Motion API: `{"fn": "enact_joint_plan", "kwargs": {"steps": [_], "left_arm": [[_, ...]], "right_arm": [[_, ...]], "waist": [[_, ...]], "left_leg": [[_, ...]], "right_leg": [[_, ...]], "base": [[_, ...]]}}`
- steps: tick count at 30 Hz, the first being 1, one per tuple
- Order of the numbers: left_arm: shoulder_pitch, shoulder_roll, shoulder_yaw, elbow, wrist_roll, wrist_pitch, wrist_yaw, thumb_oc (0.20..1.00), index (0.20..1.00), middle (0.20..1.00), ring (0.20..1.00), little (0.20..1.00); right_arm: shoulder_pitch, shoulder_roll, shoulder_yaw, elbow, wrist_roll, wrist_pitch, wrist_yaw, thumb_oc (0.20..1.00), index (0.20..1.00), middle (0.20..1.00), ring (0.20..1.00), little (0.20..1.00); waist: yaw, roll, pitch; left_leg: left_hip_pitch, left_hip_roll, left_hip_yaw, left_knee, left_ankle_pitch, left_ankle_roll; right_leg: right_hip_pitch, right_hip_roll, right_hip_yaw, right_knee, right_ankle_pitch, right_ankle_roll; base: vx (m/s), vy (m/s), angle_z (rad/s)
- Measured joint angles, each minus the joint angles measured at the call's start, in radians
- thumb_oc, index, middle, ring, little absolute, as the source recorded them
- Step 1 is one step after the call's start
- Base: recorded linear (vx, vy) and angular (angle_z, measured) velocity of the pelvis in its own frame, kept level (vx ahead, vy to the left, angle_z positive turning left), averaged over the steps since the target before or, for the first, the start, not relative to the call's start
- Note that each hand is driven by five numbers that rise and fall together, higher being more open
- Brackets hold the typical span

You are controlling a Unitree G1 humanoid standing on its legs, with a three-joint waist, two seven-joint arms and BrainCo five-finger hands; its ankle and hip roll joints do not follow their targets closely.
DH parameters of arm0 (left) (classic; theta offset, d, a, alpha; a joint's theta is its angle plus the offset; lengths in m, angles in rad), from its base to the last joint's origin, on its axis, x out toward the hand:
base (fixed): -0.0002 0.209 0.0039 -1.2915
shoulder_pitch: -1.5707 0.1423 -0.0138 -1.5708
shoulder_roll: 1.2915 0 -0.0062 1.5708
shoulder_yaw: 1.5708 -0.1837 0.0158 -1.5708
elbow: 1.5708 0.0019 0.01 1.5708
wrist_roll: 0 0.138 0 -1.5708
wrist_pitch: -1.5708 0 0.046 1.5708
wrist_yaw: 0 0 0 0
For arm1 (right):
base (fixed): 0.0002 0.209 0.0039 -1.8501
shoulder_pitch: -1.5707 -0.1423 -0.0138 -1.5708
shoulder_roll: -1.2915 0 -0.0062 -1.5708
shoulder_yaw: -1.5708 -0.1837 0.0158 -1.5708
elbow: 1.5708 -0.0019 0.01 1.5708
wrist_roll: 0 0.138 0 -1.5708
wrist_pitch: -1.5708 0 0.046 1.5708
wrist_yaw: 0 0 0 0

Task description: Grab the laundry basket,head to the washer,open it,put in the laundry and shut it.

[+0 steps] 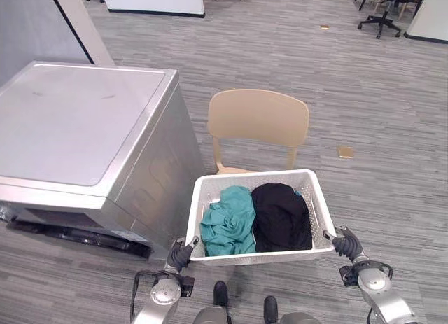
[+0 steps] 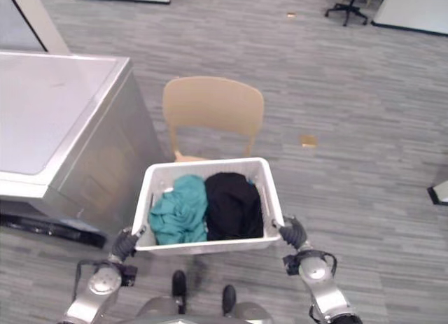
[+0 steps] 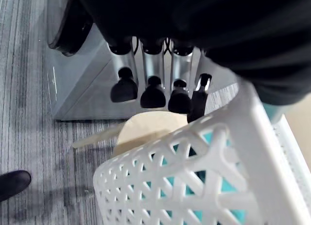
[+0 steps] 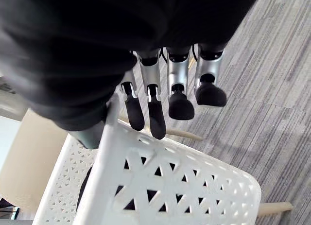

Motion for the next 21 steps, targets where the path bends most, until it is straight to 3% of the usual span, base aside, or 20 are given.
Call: {"fn": "enact_joint_plan", "kwargs": {"steps": [2, 3, 7, 10, 14, 16, 17, 18, 21], "left_arm": [[-0.04, 0.03, -0.007, 0.003, 0.01, 0.001, 0.017, 0.2, 0.2, 0.2, 0.2, 0.2], [-0.1, 0.051, -0.016, 0.009, 0.01, 0.0, 0.04, 0.2, 0.2, 0.2, 0.2, 0.2], [-0.323, 0.047, -0.023, 0.16, 0.003, -0.004, 0.1, 0.2, 0.2, 0.2, 0.2, 0.2], [-0.404, 0.045, -0.063, 0.236, 0.001, -0.005, 0.134, 0.2, 0.2, 0.2, 0.2, 0.2], [-0.463, 0.013, -0.076, 0.323, 0.0, -0.015, 0.214, 0.2, 0.2, 0.2, 0.2, 0.2], [-0.528, 0.013, -0.103, 0.381, 0.001, -0.016, 0.249, 0.2, 0.2, 0.2, 0.2, 0.2], [-0.53, 0.014, -0.107, 0.381, 0.0, -0.016, 0.253, 0.586, 0.586, 0.586, 0.586, 0.586], [-0.535, 0.014, -0.108, 0.381, 0.0, -0.016, 0.26, 1.0, 1.0, 1.0, 1.0, 1.0], [-0.539, 0.029, -0.109, 0.329, 0.0, -0.026, 0.258, 1.0, 1.0, 1.0, 1.0, 1.0]], "right_arm": [[-0.023, 0.007, 0.02, 0.014, 0.0, 0.0, -0.008, 0.2, 0.2, 0.2, 0.2, 0.2], [-0.104, 0.016, 0.045, 0.038, 0.0, -0.003, -0.031, 0.2, 0.2, 0.2, 0.2, 0.2], [-0.353, 0.05, 0.071, 0.19, 0.002, 0.002, -0.093, 0.2, 0.2, 0.2, 0.2, 0.2], [-0.384, 0.081, 0.079, 0.246, 0.01, 0.002, -0.141, 0.2, 0.2, 0.2, 0.2, 0.2], [-0.406, 0.081, 0.124, 0.254, 0.008, 0.001, -0.196, 0.2, 0.2, 0.2, 0.2, 0.2], [-0.441, 0.081, 0.152, 0.287, 0.005, -0.002, -0.228, 0.2, 0.2, 0.2, 0.2, 0.2], [-0.443, 0.083, 0.152, 0.287, 0.005, -0.003, -0.234, 0.489, 0.489, 0.489, 0.489, 0.489], [-0.445, 0.083, 0.157, 0.295, 0.006, -0.004, -0.236, 1.0, 1.0, 1.0, 1.0, 1.0], [-0.435, 0.074, 0.19, 0.311, 0.006, -0.01, -0.23, 1.0, 1.0, 1.0, 1.0, 1.0]], "waist": [[0.002, 0.0, 0.001], [0.003, 0.011, 0.008], [0.013, 0.034, 0.059], [0.011, 0.026, 0.123], [0.006, 0.028, 0.129], [0.005, 0.029, 0.129], [0.002, 0.028, 0.13], [0.001, 0.026, 0.131], [0.002, 0.018, 0.139]], "left_leg": [[-0.011, -0.037, 0.001, 0.0, -0.008, 0.012], [-0.072, -0.042, 0.01, 0.001, -0.003, 0.023], [-0.226, -0.037, 0.055, 0.044, 0.01, 0.043], [-0.231, -0.037, 0.079, 0.042, -0.003, 0.029], [-0.306, -0.029, 0.079, 0.054, 0.015, 0.028], [-0.336, -0.028, 0.079, 0.051, 0.022, 0.018], [-0.336, -0.028, 0.079, 0.046, 0.027, 0.014], [-0.337, -0.027, 0.079, 0.046, 0.028, 0.014], [-0.332, -0.024, 0.078, 0.045, 0.031, 0.013]], "right_leg": [[-0.02, -0.038, 0.001, 0.008, -0.007, 0.024], [-0.103, -0.044, 0.016, 0.041, -0.008, 0.037], [-0.295, -0.045, 0.06, 0.13, 0.0, 0.05], [-0.328, -0.048, 0.078, 0.146, -0.007, 0.054], [-0.421, -0.043, 0.078, 0.194, -0.004, 0.058], [-0.466, -0.042, 0.077, 0.224, -0.014, 0.044], [-0.47, -0.042, 0.077, 0.228, -0.013, 0.045], [-0.478, -0.041, 0.077, 0.231, -0.014, 0.044], [-0.476, -0.039, 0.076, 0.244, -0.013, 0.045]], "base": [[-0.21, 0.167, -0.02], [-0.36, 0.198, -0.25], [-0.17, 0.102, -0.36], [-0.1, 0.054, -0.24], [-0.08, 0.018, -0.05], [-0.06, 0.007, -0.05], [-0.05, 0.002, -0.06], [-0.03, -0.005, -0.05], [0.03, -0.007, 0.0]]}}
